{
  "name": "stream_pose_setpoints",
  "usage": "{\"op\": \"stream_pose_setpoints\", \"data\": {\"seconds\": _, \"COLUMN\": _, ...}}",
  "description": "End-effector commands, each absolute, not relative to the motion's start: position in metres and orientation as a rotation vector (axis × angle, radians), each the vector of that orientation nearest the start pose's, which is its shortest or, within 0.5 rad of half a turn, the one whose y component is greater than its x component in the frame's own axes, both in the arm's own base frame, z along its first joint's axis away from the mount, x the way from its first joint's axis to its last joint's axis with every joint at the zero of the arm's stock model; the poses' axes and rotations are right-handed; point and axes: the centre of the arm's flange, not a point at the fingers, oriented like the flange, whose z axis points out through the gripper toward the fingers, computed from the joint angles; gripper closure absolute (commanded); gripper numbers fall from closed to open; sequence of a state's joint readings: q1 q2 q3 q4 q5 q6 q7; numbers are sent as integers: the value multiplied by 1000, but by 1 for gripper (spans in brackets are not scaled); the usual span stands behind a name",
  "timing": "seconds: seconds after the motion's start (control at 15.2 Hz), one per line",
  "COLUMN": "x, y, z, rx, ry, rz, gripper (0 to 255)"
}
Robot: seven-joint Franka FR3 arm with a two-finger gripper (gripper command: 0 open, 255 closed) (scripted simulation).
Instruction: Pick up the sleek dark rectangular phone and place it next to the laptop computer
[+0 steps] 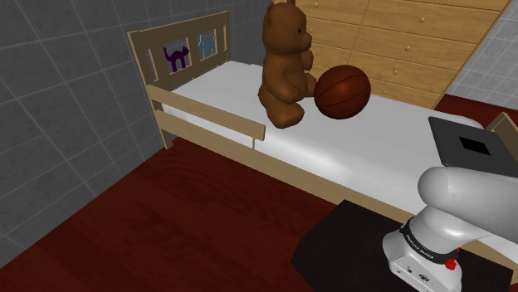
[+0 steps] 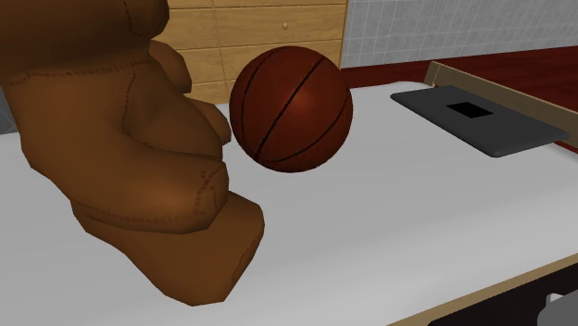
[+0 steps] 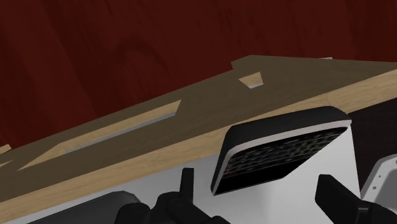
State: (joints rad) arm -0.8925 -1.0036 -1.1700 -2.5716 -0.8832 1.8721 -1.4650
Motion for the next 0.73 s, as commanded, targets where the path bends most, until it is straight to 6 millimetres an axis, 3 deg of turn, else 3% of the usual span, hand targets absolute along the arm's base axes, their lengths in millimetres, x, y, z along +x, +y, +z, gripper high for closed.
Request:
{"op": "stream_pose_setpoints", "data": {"seconds": 0.0, "x": -215, "y": -331, "z": 386, "rx": -3156, "ry": -21, "rz": -91, "gripper": 0}}
{"op": "stream_pose_setpoints", "data": {"seconds": 0.13, "x": -216, "y": -330, "z": 410, "rx": -3156, "ry": -21, "rz": -91, "gripper": 0}}
{"op": "stream_pose_setpoints", "data": {"seconds": 0.66, "x": -216, "y": -330, "z": 410, "rx": -3156, "ry": -21, "rz": -91, "gripper": 0}}
